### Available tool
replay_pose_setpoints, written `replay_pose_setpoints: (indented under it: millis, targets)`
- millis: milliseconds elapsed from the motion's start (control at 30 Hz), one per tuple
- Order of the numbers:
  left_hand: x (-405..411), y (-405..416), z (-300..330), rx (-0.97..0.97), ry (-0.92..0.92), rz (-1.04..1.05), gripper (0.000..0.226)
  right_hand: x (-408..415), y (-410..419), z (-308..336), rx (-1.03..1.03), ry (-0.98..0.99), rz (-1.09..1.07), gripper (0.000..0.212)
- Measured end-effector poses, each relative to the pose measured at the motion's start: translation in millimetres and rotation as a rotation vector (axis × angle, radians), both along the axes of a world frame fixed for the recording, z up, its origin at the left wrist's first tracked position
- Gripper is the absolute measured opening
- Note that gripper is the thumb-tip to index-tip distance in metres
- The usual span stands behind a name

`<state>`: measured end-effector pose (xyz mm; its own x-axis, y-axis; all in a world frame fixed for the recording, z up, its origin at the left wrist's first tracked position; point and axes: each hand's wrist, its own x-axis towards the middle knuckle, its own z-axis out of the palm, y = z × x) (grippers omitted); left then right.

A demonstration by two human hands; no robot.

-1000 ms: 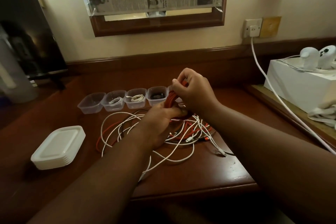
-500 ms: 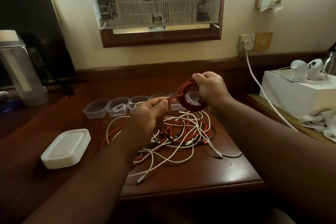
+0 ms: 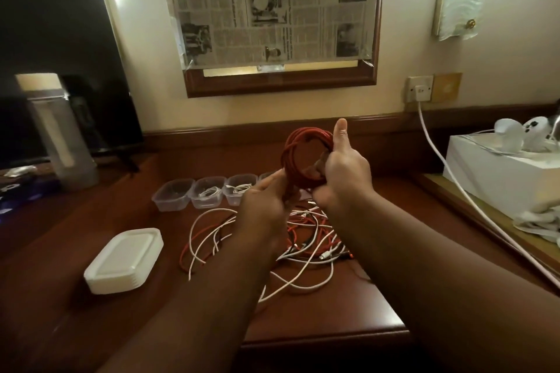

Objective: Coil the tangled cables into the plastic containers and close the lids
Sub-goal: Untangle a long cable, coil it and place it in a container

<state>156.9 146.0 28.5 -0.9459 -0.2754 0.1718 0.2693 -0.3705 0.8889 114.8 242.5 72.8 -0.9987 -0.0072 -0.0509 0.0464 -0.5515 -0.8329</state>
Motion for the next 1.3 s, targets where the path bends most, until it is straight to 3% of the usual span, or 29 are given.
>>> replay_pose_setpoints:
  millis: [100,200,267,400,567,700,800,933,1033,1133,1200,1300]
  targets:
    - [-0.4,-1.0,-2.5,0.044,-0.003,-0.016,0.025,3.4,-5.9,-7.7,0.001,0.117,-0.042,0.06]
    - [-0.5,1.3,-9.5,0.117,0.004,0.005,0.033,1.1,-7.2,-12.0,0.016,0.199,-0.07,0.048]
    - [-5.8,2.3,-16.9,-0.012,-0.01,-0.005,0.048,-2.4,-7.1,-17.1,0.074,0.236,-0.108,0.043]
    - [-18.9,7.6,-25.8,0.106,-0.08,-0.089,0.022,-15.3,-6.2,-36.7,0.243,0.314,-0.189,0.037]
    - [-35.4,5.9,-41.9,0.259,-0.112,-0.233,0.039,-44.4,-5.5,-57.7,0.283,0.159,-0.127,0.05]
    - [-54.5,-5.1,-62.4,0.299,-0.173,-0.307,0.018,-66.1,-12.8,-72.8,0.385,0.083,-0.069,0.048]
    - [-73.7,-11.2,-69.7,0.176,-0.25,-0.328,0.014,-82.8,-19.1,-84.2,0.421,0.076,-0.04,0.041]
    - [-101.1,-18.5,-72.9,0.125,-0.438,-0.259,0.022,-107.2,-30.3,-98.9,0.439,0.117,-0.031,0.045]
    - [-120.4,-29.3,-77.1,0.112,-0.461,-0.177,0.03,-127.1,-31.6,-109.4,0.565,0.219,0.065,0.056]
    - [-136.5,-41.0,-80.0,0.077,-0.396,-0.096,0.043,-142.8,-24.4,-116.3,0.747,0.387,0.238,0.035]
    - [-143.9,-43.4,-80.0,-0.015,-0.391,-0.067,0.035,-149.8,-18.7,-119.4,0.736,0.444,0.309,0.029]
    - [-151.0,-40.9,-81.7,-0.132,-0.458,-0.027,0.024,-157.1,-12.7,-122.9,0.706,0.454,0.393,0.039]
